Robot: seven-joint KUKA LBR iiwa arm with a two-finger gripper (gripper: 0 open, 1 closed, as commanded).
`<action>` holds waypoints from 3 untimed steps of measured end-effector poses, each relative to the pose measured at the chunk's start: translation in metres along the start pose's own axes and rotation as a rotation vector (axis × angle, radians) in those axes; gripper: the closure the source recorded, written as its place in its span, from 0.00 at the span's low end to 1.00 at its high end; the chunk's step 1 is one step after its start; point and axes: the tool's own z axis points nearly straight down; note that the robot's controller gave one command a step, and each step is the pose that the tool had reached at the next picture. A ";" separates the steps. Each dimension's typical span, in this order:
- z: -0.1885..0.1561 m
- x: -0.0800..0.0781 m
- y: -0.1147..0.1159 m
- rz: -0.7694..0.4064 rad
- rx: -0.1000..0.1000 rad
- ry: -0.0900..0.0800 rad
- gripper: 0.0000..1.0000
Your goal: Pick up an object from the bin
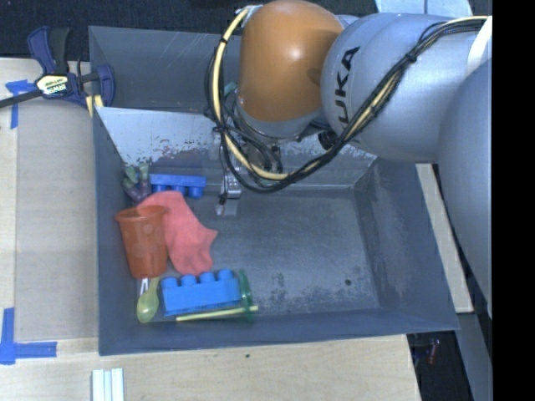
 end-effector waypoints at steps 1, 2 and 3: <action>-0.006 -0.002 -0.001 0.002 -0.001 -0.009 0.00; 0.012 0.000 0.003 -0.019 -0.003 -0.021 0.00; 0.035 0.006 0.027 -0.109 0.000 -0.010 0.00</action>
Offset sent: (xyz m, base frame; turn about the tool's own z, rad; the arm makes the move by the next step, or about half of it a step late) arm -0.0216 0.0229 -0.1145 -0.1169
